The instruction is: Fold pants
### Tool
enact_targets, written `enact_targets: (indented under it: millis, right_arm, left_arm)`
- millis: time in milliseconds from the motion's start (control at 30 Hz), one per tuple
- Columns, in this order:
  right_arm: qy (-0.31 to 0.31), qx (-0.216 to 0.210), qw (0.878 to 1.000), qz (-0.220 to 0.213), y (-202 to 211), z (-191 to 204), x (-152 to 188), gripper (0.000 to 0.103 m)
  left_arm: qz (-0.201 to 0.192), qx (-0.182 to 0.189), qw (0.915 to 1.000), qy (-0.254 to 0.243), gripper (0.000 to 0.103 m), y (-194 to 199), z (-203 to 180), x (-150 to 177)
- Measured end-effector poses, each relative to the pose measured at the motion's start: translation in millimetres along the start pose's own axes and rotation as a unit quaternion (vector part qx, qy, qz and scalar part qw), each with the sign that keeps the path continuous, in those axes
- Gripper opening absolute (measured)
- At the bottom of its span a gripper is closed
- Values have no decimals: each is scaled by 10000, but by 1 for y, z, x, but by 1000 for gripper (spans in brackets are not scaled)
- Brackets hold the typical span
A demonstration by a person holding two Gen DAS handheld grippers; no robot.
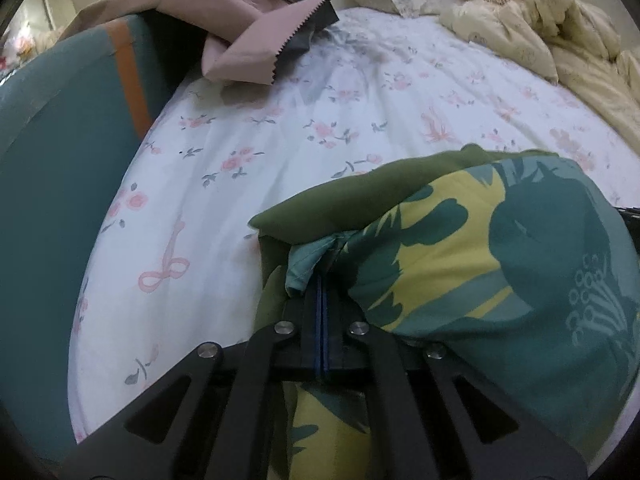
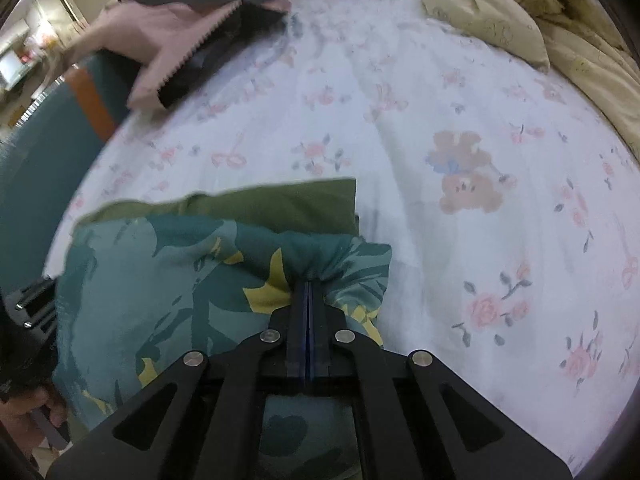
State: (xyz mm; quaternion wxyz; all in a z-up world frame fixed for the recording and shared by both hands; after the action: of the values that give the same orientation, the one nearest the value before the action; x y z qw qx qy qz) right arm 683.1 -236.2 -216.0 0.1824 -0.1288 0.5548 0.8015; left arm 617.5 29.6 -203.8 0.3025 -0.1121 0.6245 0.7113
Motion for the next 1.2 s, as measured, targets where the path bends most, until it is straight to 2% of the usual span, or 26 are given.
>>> enact_targets:
  millis: [100, 133, 200, 267, 333, 400, 433, 467, 567, 633, 767, 867, 967, 1067, 1200]
  right_arm:
    - [-111, -387, 9986, -357, 34, -2, -5, 2]
    - [-145, -508, 9978, -393, 47, -3, -3, 7]
    - [-46, -537, 9969, -576, 75, -3, 2, 7]
    - [101, -530, 9962, -686, 104, 2, 15, 7]
    - [166, -578, 9953, -759, 134, 8, 35, 13]
    - [276, -641, 9940, -847, 166, 17, 61, 32]
    - [309, -654, 9935, -876, 178, 22, 73, 53]
    - [325, -705, 9926, -936, 195, 28, 88, 59]
    - [411, -755, 9901, -1109, 242, 44, 131, 60]
    - [480, -650, 9876, -1347, 275, 51, 158, 72]
    - [571, -584, 9819, -1708, 336, 59, 209, 80]
    - [554, -497, 9792, -1888, 369, 58, 245, 88]
    - [523, -407, 9771, -2022, 396, 55, 285, 93]
    - [507, -272, 9725, -2259, 417, 48, 323, 95]
    - [525, -189, 9713, -2310, 425, 42, 361, 96]
  left_arm:
    - [-201, 295, 9981, 510, 4, 22, 14, 4]
    - [-199, 325, 9974, 606, 10, 33, 17, 8]
    - [-492, 413, 9956, 678, 26, 65, 18, 14]
    - [-699, 419, 9945, 654, 56, 96, 15, 20]
    - [-1001, 349, 9927, 567, 71, 139, 7, 30]
    - [-1217, 370, 9906, 511, 73, 177, -1, 40]
    - [-1332, 371, 9890, 519, 73, 199, -5, 49]
    - [-1403, 370, 9879, 547, 74, 215, -8, 57]
    - [-1514, 437, 9858, 577, 75, 265, -23, 84]
    - [-1606, 352, 9847, 575, 75, 300, -30, 104]
    - [-1730, 403, 9822, 614, 91, 359, -48, 144]
    - [-1798, 254, 9813, 632, 100, 401, -59, 177]
    - [-1909, 83, 9791, 699, 102, 430, -67, 209]
    - [-1838, 37, 9790, 880, 103, 444, -73, 239]
    - [-1793, -56, 9808, 763, 103, 457, -91, 274]
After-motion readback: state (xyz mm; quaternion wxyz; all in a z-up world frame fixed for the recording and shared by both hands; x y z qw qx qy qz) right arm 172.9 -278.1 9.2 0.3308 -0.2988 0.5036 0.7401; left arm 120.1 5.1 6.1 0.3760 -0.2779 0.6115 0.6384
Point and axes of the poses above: each gripper's, at about its wrist camera, not at the fingertips, and y roughly against the way its jaws point, z to its left, x to its underside, the point moved 10 cm from there along -y, roughly the way its jaws point, and after that the axes turned 10 degrees about -y, right-handed, at the moved point
